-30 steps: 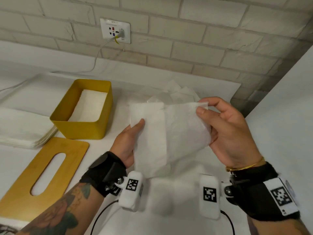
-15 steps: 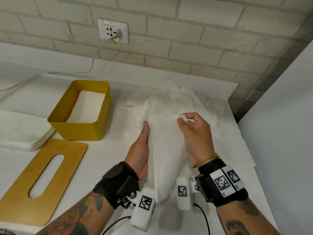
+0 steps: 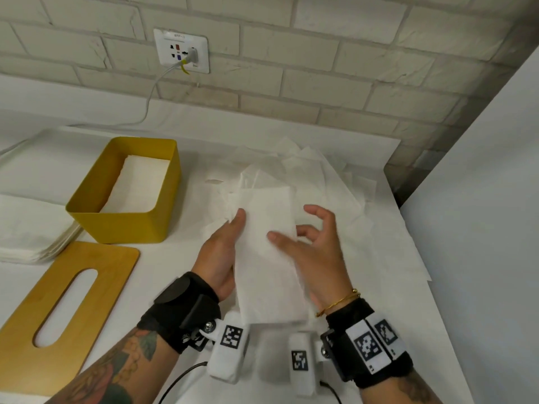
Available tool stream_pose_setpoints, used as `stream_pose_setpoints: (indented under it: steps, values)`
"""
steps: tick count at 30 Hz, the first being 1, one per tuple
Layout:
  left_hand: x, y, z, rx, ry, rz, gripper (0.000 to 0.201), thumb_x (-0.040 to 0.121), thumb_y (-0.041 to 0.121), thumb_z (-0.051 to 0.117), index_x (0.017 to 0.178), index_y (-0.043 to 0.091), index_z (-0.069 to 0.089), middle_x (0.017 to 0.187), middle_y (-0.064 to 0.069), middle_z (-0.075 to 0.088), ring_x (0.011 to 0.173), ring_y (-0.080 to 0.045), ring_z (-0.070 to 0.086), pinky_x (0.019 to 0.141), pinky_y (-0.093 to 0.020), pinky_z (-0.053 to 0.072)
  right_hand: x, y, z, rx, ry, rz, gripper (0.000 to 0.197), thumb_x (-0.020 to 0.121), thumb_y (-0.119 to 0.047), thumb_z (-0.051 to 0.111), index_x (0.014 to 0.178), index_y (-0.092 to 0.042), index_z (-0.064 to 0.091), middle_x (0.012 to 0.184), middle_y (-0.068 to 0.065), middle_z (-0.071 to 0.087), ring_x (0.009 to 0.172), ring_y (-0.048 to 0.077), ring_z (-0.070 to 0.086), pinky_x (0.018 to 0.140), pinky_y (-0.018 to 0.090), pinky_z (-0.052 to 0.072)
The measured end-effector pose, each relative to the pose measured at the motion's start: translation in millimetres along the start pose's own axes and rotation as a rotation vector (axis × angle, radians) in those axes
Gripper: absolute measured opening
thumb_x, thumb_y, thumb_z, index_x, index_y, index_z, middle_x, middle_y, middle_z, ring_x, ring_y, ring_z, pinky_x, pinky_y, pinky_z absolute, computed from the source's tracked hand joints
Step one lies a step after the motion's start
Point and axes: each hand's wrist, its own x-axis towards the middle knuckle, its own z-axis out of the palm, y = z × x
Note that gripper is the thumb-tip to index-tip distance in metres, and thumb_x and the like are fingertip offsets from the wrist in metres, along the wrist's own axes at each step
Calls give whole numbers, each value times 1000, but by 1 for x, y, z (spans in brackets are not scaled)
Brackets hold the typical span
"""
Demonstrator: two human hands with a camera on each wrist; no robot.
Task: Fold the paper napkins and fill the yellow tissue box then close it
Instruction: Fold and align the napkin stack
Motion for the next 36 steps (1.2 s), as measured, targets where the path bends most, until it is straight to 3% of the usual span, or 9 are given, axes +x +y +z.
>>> stream_pose_setpoints:
  steps: [3, 6, 8, 17, 22, 26, 30, 34, 36]
  values:
    - [1, 8, -8, 20, 57, 51, 48, 106, 43, 43, 137, 10, 58, 127, -14, 70, 118, -31, 67, 106, -51, 47, -13, 22, 0, -181, -161, 69, 81, 77, -10, 86, 137, -34, 37, 98, -7, 70, 84, -3, 70, 72, 17, 58]
    - [1, 14, -18, 39, 125, 83, 44, 105, 43, 46, 130, 11, 62, 119, -11, 74, 108, -26, 72, 91, -43, 54, -20, 36, -9, -222, -312, 179, 77, 78, -4, 83, 136, -32, 41, 96, 7, 72, 82, 22, 75, 76, 37, 63]
    - [-1, 18, -24, 18, 153, 87, 40, 104, 42, 48, 127, 12, 64, 119, -10, 74, 109, -25, 72, 92, -43, 54, -21, 36, -21, -248, -365, 211, 66, 80, -1, 80, 130, -26, 46, 85, 11, 69, 72, 27, 74, 71, 36, 61]
    - [-12, 19, -36, -27, 235, 104, 30, 103, 38, 52, 119, 17, 67, 116, -6, 76, 106, -21, 73, 97, -43, 51, 47, 6, -87, -498, 150, 195, 16, 89, -27, 74, 98, -14, 70, 86, 6, 74, 64, 15, 68, 55, 24, 51]
    - [-16, 14, -35, -28, 243, 81, 32, 102, 39, 54, 119, 16, 68, 114, -6, 76, 101, -22, 75, 93, -43, 52, 62, 17, -74, -626, 56, 298, 39, 84, -39, 78, 68, -11, 55, 57, 1, 50, 50, 16, 46, 51, 23, 40]
    - [-17, 14, -37, -24, 253, 63, 35, 101, 40, 53, 122, 16, 67, 114, -6, 76, 100, -22, 75, 88, -42, 53, 64, 26, -63, -568, 45, 230, 40, 83, -24, 80, 59, -12, 50, 62, 3, 50, 58, 19, 47, 58, 25, 38]
    - [-18, 19, -42, -22, 285, 90, 32, 101, 41, 54, 120, 19, 67, 114, -5, 76, 103, -22, 74, 94, -44, 52, 53, 15, -68, -412, 140, 53, 32, 86, -19, 78, 66, -15, 54, 63, -2, 50, 65, 14, 49, 63, 23, 42]
    - [-18, 21, -43, -29, 295, 104, 28, 101, 41, 54, 115, 21, 68, 111, -3, 77, 99, -20, 75, 93, -44, 53, 48, 2, -85, -215, 228, -86, 23, 88, -19, 76, 86, -5, 57, 90, 28, 66, 76, 22, 58, 76, 40, 53]
    - [-18, 20, -39, -29, 279, 98, 27, 102, 40, 53, 113, 21, 68, 107, -3, 78, 95, -20, 76, 88, -43, 53, 47, -4, -92, -163, 268, -119, 14, 89, -18, 74, 89, -17, 60, 92, 21, 73, 78, 22, 64, 80, 43, 56]
